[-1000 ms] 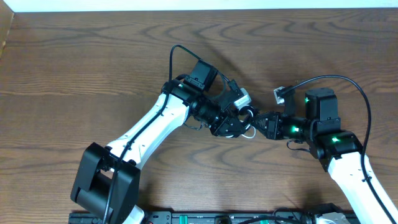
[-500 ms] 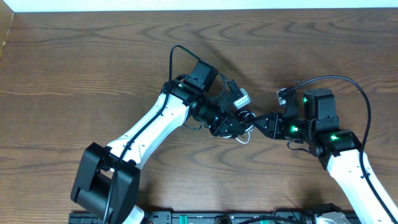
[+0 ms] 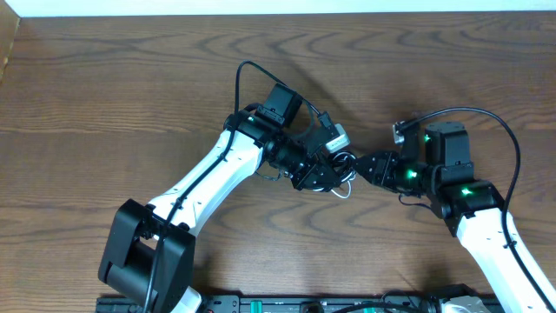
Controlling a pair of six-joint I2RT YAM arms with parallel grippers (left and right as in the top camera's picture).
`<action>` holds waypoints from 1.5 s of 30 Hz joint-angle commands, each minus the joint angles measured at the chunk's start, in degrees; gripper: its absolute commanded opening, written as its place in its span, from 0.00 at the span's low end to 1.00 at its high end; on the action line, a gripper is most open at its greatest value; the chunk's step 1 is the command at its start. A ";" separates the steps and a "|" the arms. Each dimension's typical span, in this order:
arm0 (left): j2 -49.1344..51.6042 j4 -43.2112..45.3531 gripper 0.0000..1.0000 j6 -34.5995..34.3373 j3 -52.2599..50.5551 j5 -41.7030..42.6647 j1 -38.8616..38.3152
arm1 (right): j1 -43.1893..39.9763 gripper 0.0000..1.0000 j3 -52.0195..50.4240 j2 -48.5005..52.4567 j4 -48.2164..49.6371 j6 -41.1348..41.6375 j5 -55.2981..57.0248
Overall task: Untangle cables
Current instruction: 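Grasp the hanging cables with the right gripper beside the left gripper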
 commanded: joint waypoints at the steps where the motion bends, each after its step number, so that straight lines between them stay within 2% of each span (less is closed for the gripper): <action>1: -1.46 0.26 0.08 2.71 -0.11 2.12 -0.26 | 0.61 0.27 0.92 0.50 0.76 2.99 -2.23; 17: -1.46 2.14 0.07 2.89 -0.11 2.25 -0.26 | 2.51 0.27 0.92 0.50 0.76 3.02 -2.43; 23: -1.46 2.19 0.08 2.91 -0.11 2.23 -0.24 | 2.82 0.19 0.90 0.50 0.48 2.73 -0.44; 31: -1.46 2.47 0.07 2.89 -0.11 2.23 -0.24 | 2.86 0.18 0.52 1.73 -0.22 2.75 0.68; 37: -1.46 3.28 0.07 2.86 -0.11 2.23 -0.24 | 2.86 0.11 0.52 3.39 -2.51 0.96 0.74; 45: -1.46 4.00 0.07 2.84 -0.11 2.23 -0.24 | 2.86 0.06 0.39 3.39 -4.94 0.13 4.17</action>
